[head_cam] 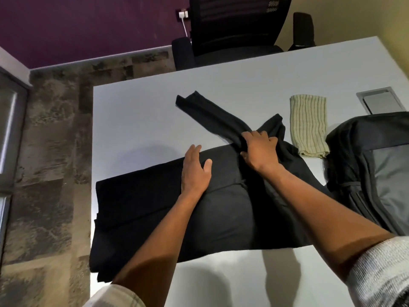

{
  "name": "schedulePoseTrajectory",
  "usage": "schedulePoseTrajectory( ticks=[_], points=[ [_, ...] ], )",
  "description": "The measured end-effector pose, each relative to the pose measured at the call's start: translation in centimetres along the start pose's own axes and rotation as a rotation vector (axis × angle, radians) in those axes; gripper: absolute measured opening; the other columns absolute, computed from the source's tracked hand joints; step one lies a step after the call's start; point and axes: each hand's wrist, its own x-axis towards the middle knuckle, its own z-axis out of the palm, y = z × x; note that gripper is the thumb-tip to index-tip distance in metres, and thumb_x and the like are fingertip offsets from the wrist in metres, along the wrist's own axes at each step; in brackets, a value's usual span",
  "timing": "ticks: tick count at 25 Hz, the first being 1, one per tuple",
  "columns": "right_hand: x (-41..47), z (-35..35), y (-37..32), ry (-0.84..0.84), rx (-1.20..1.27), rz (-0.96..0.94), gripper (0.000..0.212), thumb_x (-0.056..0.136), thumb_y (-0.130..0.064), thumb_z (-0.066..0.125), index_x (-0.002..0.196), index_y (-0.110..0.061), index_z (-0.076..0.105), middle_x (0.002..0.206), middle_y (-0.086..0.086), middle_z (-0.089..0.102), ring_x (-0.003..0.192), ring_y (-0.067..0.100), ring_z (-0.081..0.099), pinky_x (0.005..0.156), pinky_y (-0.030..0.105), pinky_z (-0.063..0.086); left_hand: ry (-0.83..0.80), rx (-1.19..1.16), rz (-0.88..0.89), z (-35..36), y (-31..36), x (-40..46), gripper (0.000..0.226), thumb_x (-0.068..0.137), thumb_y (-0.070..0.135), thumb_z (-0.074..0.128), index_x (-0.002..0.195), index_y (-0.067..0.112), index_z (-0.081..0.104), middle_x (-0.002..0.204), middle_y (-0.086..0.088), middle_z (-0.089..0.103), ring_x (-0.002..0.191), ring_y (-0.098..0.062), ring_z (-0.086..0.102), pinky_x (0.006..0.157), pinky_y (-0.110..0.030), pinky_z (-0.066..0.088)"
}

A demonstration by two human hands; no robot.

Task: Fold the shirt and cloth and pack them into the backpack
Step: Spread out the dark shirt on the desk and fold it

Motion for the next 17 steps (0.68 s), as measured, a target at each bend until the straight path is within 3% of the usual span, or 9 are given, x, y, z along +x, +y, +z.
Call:
schedulePoseTrajectory(
  ticks=[5,11,14,17],
  points=[
    [0.4,1.1,0.3,0.115,0.077,-0.053,0.045,0.094,-0.040,0.058,0.132,-0.016,0.054,0.126,0.010,0.060,0.114,0.034,0.049,0.094,0.049,0.035,0.033,0.004,-0.006,-0.4,0.9,7.9,0.059,0.098,0.028,0.056,0.152,0.013,0.035,0.157,-0.010,0.035,0.143,-0.024,0.040,0.115,-0.046,0.039],
    [3.6,1.0,-0.5,0.117,0.192,-0.067,0.039,0.096,-0.041,0.053,0.127,-0.017,0.056,0.114,0.008,0.065,0.103,0.033,0.057,0.091,0.046,0.039,0.056,0.151,0.032,-0.1,2.4,13.4,0.066,0.099,0.021,0.059,0.156,0.021,0.026,0.160,-0.007,0.028,0.141,-0.024,0.041,0.112,-0.038,0.041],
    [5.6,0.7,-0.9,0.075,0.226,0.005,0.040,0.099,-0.042,0.048,0.127,-0.015,0.053,0.115,0.009,0.062,0.102,0.033,0.058,0.088,0.046,0.041,0.100,0.263,0.037,-0.9,2.9,15.8,0.072,0.098,0.010,0.056,0.157,0.029,0.021,0.148,-0.011,0.035,0.123,-0.026,0.055,0.097,-0.038,0.050],
    [6.0,0.9,-0.5,0.047,0.164,0.039,0.043,0.097,-0.039,0.053,0.131,-0.012,0.050,0.120,0.010,0.059,0.105,0.033,0.059,0.089,0.046,0.044,0.105,0.421,0.090,-1.7,2.2,18.5,0.052,0.093,0.010,0.052,0.143,0.025,0.045,0.132,-0.014,0.048,0.109,-0.033,0.055,0.077,-0.036,0.042]
  ],
)
